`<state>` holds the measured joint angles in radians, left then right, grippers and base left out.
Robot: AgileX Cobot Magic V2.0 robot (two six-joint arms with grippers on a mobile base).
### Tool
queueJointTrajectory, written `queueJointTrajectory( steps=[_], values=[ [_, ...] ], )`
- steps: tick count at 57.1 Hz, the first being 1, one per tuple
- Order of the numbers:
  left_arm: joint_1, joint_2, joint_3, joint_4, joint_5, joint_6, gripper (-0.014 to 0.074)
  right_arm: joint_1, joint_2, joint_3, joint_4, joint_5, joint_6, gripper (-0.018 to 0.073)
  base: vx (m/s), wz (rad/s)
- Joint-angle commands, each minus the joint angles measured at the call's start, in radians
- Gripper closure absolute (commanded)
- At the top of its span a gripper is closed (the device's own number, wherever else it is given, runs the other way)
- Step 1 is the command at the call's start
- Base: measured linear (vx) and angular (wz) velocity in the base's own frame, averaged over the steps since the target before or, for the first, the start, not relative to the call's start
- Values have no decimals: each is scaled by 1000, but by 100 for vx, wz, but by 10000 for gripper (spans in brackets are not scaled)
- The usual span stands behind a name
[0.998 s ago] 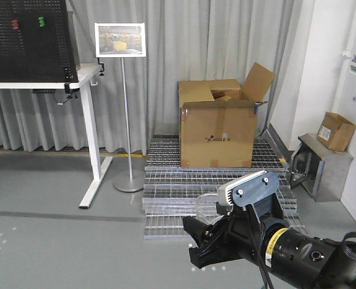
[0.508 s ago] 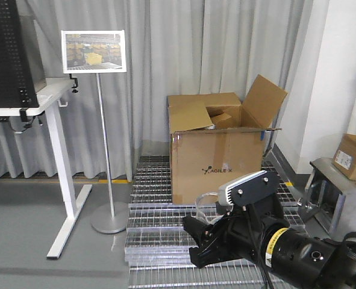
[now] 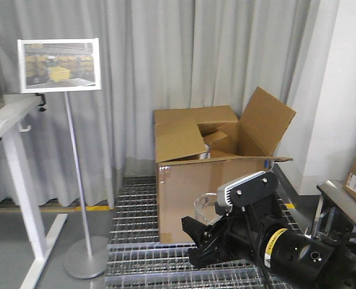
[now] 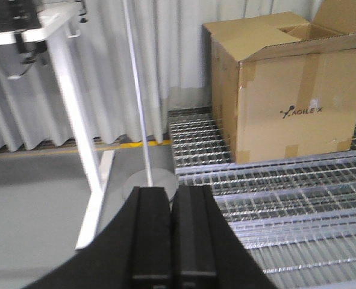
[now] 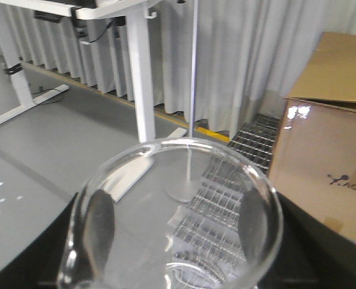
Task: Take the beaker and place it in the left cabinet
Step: 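Hold the beaker in the right gripper while the base drives to the cabinet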
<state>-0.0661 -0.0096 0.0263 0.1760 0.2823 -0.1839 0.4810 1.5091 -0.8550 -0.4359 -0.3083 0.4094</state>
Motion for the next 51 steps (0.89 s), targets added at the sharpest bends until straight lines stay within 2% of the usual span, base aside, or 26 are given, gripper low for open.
queueJointTrajectory(
  steps=[1, 20, 51],
  values=[
    [-7, -18, -9, -2, -84, -3, 593, -4, -36, -29, 5, -78, 0, 365, 44, -22],
    [-7, -18, -9, -2, -84, -3, 593, -4, -36, -29, 5, -77, 0, 365, 35, -46],
    [-7, -18, -9, -2, -84, -3, 593, -4, -36, -29, 5, -77, 0, 365, 19, -83]
  ],
)
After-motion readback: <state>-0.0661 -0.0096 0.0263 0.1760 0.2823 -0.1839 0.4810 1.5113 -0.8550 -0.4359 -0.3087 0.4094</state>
